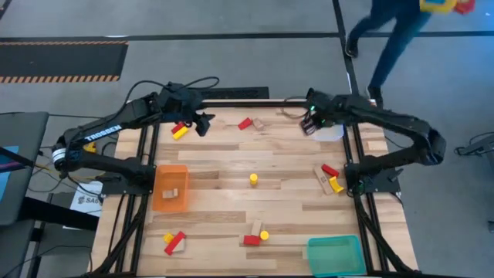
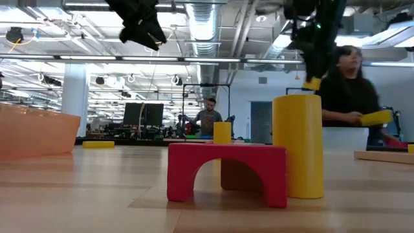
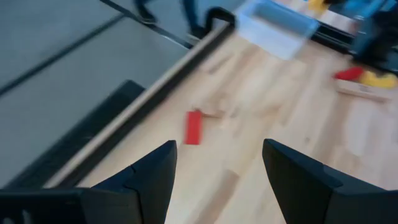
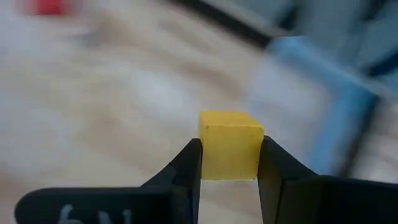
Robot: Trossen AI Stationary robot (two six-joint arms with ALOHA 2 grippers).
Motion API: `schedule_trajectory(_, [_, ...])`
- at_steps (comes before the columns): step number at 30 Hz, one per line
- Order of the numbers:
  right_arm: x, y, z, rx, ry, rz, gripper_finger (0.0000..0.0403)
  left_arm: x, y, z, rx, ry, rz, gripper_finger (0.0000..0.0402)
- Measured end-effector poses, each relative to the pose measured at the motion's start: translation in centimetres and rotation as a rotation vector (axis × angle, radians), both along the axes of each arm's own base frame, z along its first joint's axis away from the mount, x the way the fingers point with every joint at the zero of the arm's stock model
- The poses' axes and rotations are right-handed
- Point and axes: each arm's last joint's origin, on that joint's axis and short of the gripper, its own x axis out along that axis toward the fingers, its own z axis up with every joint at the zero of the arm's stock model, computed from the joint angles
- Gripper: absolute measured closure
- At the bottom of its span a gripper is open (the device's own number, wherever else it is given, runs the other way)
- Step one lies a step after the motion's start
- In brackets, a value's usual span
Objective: Sort & place blocks by color
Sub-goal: Put the yellow block into the transparent bin, then put the brown block into the orange bin
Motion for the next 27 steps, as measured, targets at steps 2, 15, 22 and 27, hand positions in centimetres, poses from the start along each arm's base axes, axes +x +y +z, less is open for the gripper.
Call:
schedule_trajectory(2, [-1.4,-1.5,0.0,0.001,0.038,-0.062,0.0299,-0.9,-0.3,0.6,0.034,-0.008,0.027,0.0175])
schedule_trajectory(15, [-3.1,-9.9,-5.7,0.196,0.263,-0.155,0.0218,-4.5,-2.3,2.1,0.078,-0.010,0.112,0.0175])
schedule_trajectory(22, [-2.7,-10.8,-7.5,0.259,0.320,-0.140,0.0069,-5.6,-3.2,2.4,0.094,0.000,0.175,0.0175])
schedule_trajectory(27, [-2.3,-10.0,-6.6,0.225,0.297,-0.106,0.0041,-6.4,-3.5,1.8,0.060,0.064,0.210,0.0175])
